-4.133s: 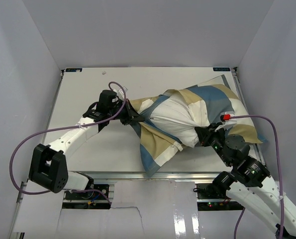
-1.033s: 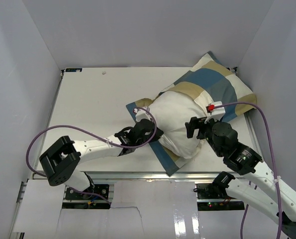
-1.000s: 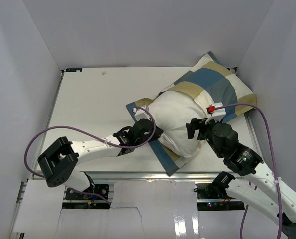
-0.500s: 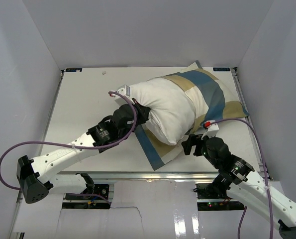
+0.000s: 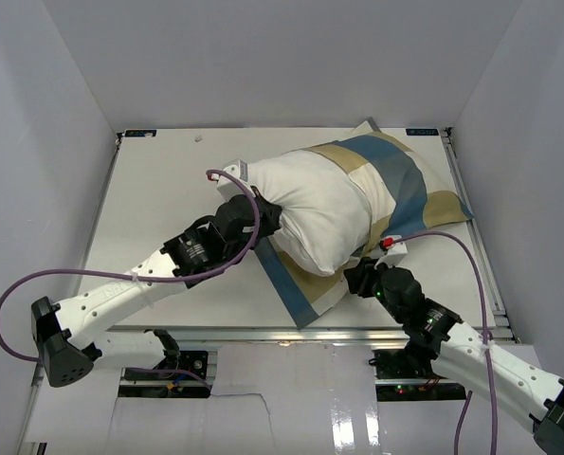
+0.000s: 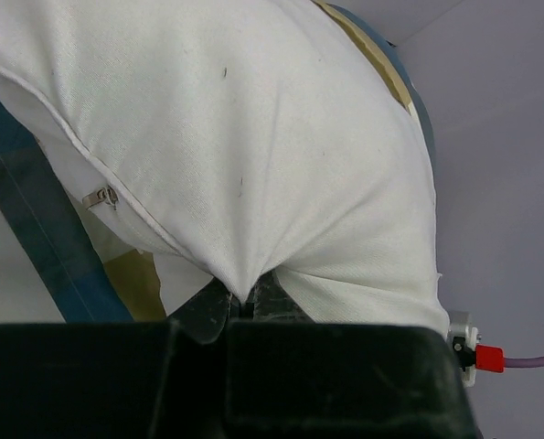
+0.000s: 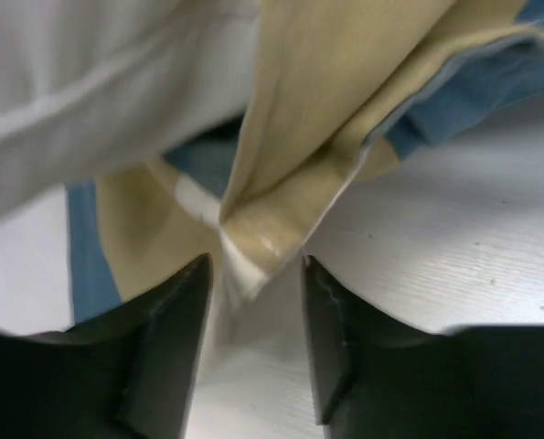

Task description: Remove the pillowcase from the pillow

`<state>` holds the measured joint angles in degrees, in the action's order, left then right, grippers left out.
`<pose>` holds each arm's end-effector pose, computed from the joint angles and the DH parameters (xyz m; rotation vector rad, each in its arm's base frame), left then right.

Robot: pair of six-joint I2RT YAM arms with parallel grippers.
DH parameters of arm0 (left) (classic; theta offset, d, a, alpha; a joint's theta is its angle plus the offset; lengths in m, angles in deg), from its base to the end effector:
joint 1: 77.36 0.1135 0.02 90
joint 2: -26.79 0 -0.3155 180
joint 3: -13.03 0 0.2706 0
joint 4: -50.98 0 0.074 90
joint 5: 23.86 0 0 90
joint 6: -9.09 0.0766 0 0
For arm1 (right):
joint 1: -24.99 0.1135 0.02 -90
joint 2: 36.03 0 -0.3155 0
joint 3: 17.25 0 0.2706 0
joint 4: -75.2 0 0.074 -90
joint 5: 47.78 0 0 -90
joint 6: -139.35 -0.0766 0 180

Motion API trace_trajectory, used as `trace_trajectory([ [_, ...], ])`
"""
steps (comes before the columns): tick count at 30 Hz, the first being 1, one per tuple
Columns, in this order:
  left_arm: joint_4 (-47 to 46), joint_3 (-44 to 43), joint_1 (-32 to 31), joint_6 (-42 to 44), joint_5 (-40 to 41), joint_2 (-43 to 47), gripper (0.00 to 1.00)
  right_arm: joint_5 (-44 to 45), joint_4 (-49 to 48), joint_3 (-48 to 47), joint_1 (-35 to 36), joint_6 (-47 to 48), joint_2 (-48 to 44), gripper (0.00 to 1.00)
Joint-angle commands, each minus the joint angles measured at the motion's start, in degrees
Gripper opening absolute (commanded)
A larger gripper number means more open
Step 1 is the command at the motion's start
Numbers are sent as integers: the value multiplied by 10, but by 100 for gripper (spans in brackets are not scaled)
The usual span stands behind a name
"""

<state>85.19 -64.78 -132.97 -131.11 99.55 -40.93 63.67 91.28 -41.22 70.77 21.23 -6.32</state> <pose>0.2001 -0.2177 0.3965 -0.2850 1.9541 -0.6509 0.1248 0.0880 0.1888 -0.0521 1.9554 0.4957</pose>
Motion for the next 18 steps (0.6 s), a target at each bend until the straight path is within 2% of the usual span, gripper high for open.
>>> trace_trajectory([
  [1,6,-53,2,12,10,31,0,65,-122,-7,-1,-10,23,46],
  [2,15,-61,2,16,11,34,0,108,-123,-8,-1,-14,29,30],
  [3,32,-69,2,21,11,41,0,129,-123,-10,-2,-20,34,8],
  [5,49,-93,3,41,1,48,0,183,-116,-11,-6,-26,46,8],
  [8,93,-116,4,57,-30,72,0,224,-98,-11,-49,-36,46,8],
  [11,122,-92,4,55,-38,129,0,221,-72,-6,-93,-47,34,8],
  [13,106,-65,4,63,-60,183,0,217,-67,1,-105,-48,21,8],
  [18,130,-51,4,84,-129,217,0,214,-66,-2,-143,-44,45,8],
])
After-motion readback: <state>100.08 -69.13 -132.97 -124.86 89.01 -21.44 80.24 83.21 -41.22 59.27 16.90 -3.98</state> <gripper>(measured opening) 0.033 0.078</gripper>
